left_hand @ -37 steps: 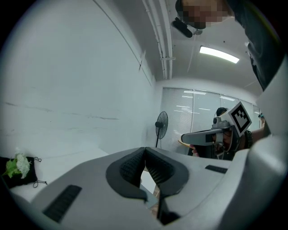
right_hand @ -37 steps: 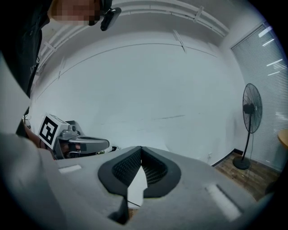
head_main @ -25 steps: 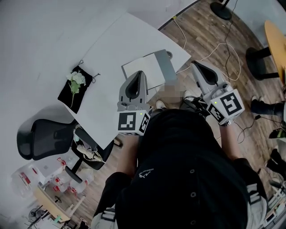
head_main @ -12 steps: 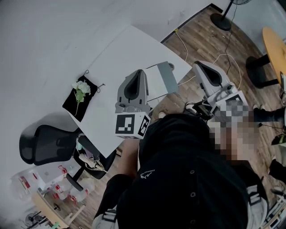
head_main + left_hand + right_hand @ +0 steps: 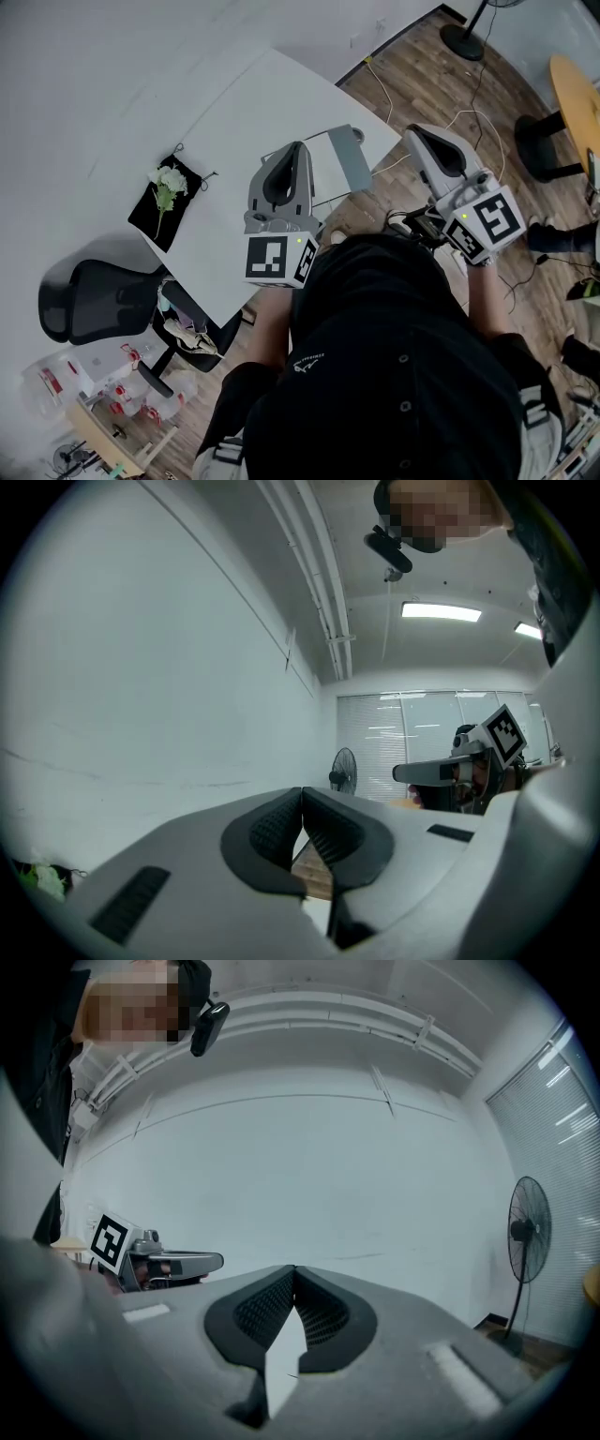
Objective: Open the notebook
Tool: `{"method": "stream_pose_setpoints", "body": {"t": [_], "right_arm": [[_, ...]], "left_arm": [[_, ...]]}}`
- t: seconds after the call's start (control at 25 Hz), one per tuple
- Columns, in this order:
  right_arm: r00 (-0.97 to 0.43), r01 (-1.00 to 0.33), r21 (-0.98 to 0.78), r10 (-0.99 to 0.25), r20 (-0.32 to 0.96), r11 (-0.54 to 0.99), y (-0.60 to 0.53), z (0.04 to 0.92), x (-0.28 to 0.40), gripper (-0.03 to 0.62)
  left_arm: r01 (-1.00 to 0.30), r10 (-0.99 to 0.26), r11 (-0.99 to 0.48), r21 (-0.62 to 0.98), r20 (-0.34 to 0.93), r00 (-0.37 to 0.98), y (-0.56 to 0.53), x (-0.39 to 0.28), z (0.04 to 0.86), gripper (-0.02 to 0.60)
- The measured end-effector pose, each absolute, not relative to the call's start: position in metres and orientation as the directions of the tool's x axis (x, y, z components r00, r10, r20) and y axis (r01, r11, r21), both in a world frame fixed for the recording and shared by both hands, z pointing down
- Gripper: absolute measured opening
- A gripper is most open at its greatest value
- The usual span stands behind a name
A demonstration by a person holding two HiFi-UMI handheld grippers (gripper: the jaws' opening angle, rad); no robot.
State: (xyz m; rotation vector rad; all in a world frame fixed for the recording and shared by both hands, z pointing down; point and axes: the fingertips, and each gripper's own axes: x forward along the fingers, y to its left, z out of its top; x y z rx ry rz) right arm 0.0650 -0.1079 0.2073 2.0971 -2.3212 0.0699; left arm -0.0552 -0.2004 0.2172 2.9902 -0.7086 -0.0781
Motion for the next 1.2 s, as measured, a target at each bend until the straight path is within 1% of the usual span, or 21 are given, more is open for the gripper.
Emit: {"method": "stream_pose_setpoints", "body": {"t": [0.56,1.2], "right_arm": [[-0.137,-0.991,-0.014,-0.99,0.046,0.136,-0.115,0.21,0.056,0.005],[-0.121,-0.993,-0.014,-0.991,0.055,0.121,-0.114,0.217,0.063,0.005]], "left_arm": [[-0.448,-0.451,-0.89,0.082,-0.019,0.893,-0.2,-0.06,0.225,0.006],[-0.448,-0.45,-0.89,0.082,-0.016,0.893,-0.199,-0.055,0.231,0.006]]}}
